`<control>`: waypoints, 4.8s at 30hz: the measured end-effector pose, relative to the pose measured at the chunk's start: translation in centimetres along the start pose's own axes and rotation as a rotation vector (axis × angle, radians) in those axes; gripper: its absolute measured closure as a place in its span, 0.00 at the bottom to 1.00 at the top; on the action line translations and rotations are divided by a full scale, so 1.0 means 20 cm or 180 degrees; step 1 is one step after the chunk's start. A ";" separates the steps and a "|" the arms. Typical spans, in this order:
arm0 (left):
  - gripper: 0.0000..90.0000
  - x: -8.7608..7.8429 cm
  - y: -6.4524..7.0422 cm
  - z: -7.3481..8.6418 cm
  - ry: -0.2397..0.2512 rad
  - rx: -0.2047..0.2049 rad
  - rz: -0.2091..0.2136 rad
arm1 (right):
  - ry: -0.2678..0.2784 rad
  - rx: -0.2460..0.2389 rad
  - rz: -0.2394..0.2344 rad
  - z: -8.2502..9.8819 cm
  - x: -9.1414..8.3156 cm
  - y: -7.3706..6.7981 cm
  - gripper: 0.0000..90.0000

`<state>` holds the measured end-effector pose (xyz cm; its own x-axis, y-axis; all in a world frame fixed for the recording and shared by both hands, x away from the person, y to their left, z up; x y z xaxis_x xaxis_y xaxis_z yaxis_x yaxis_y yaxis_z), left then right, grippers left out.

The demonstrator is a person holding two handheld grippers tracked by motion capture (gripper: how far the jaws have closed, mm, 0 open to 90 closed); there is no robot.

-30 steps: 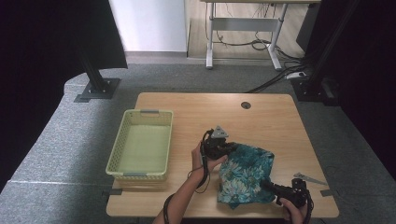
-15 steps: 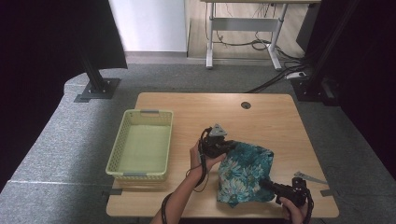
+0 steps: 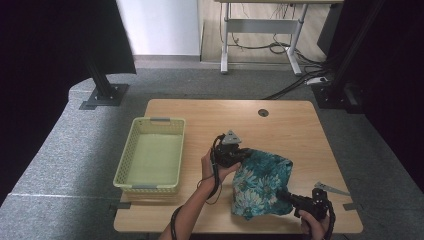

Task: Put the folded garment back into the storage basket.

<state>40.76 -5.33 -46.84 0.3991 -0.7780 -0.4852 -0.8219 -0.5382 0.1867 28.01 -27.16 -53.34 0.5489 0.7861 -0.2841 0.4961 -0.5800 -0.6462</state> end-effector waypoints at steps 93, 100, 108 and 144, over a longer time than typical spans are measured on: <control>0.92 -0.39 -0.08 -0.13 0.0211 0.0088 -0.0254 | 0.0050 -0.0242 -0.0441 -0.19 0.14 -0.31 0.91; 0.92 -0.42 -0.09 -0.14 0.0223 0.0085 -0.0276 | 0.0038 -0.0263 -0.0455 -0.20 0.17 -0.33 0.91; 0.92 -0.45 -0.11 -0.12 0.0227 0.0058 -0.0293 | 0.0015 -0.0279 -0.0489 -0.21 0.20 -0.34 0.91; 0.92 -0.57 -0.18 -0.09 0.0255 0.0023 -0.0411 | -0.0039 -0.0338 -0.0604 -0.24 0.33 -0.42 0.91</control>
<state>39.92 4.87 -40.38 0.5325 -0.7261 -0.4350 -0.7645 -0.6331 0.1209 30.76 -18.10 -46.41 0.4309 0.8856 -0.1735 0.6583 -0.4400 -0.6108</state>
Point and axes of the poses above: each handheld gripper's, and its own axes: x roughly forward along the jaws, z roughly out of its underside, y roughly to its right, the point moved 5 cm from there along x, roughly forward along the jaws, and after that the axes turned 2 degrees about -x, right-handed, at the moved point
